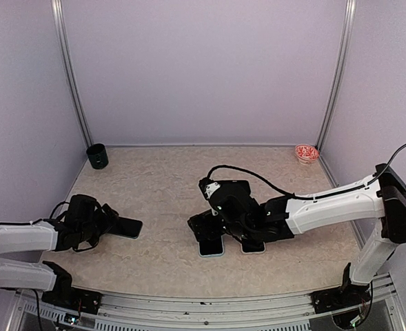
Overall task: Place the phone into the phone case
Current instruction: Move the phone to the center of the board.
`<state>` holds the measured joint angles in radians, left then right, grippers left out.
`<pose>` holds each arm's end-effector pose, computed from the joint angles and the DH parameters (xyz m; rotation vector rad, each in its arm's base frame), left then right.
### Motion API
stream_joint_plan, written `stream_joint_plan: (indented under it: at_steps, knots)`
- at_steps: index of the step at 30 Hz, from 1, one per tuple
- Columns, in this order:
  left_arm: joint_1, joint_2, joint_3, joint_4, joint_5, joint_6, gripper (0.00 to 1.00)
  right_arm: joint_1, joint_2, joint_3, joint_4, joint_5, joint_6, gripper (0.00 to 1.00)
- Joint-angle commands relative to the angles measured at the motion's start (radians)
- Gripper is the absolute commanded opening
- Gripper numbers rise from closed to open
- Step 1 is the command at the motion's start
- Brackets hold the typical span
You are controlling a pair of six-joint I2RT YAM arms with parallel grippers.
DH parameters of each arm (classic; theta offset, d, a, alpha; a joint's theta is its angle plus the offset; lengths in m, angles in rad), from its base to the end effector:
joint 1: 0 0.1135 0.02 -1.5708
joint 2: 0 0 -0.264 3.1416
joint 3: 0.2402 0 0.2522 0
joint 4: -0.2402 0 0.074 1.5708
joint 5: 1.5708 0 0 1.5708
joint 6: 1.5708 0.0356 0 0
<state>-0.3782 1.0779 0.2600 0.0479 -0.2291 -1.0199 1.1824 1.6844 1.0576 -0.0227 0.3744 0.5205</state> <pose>0.1743 -0.0606 0.1327 -0.8511 2.1975 -0.4338 0.1517 0.3364 0.2159 -0.5223 2.1604 0.5499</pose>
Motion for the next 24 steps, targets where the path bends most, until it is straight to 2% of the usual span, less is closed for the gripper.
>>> stream_joint_plan:
  at_steps: [1, 10, 24]
  knots:
    - [0.005, 0.024, -0.008, 0.039, 0.020, 0.018, 0.99, -0.007, -0.047, -0.018, 0.018, 0.029, -0.001, 1.00]
    - [0.007, 0.033, 0.022, 0.002, -0.069, 0.009, 0.99, -0.007, -0.054, -0.032, 0.020, 0.029, 0.007, 1.00]
    - [-0.042, 0.262, 0.050, 0.230, 0.040, 0.039, 0.99, -0.009, -0.061, -0.049, 0.020, 0.036, 0.012, 1.00]
